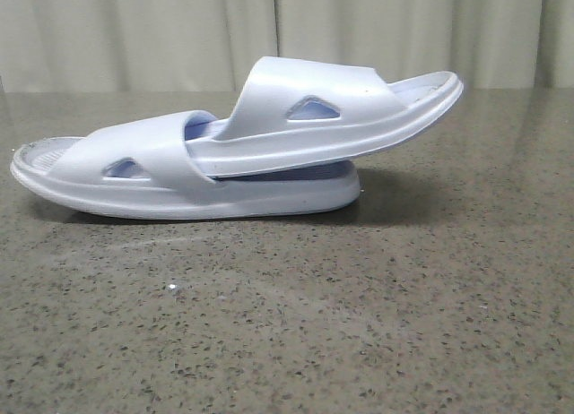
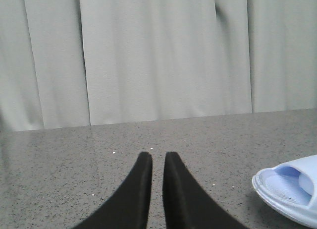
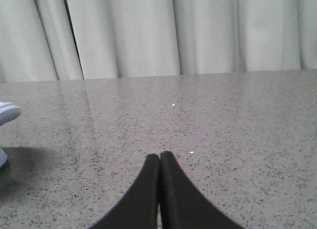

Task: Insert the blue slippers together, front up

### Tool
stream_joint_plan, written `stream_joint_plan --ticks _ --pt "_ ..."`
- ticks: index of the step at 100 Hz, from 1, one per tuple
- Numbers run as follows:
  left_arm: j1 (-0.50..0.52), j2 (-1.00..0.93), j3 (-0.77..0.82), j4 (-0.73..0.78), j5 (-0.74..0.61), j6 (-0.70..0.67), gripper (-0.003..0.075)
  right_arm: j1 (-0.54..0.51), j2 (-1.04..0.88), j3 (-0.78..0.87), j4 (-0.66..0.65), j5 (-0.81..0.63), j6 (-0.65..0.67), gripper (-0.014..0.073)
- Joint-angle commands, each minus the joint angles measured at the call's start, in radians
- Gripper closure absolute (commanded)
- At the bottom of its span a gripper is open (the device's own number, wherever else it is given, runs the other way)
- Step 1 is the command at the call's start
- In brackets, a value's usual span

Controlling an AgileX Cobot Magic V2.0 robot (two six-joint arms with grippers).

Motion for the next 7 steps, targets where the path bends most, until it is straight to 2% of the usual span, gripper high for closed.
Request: stream_joint_plan --ticks 1,7 --pt "-0.005 -0.031 0.009 0.000 -0.078 -0.007 0.0704 0.002 -0.020 0.021 -0.009 -0.085 0.002 0.0701" --pt "-0.005 -0.031 0.009 0.000 -0.078 -0.007 0.0704 0.002 -0.020 0.021 -0.009 -0.085 0.002 0.0701"
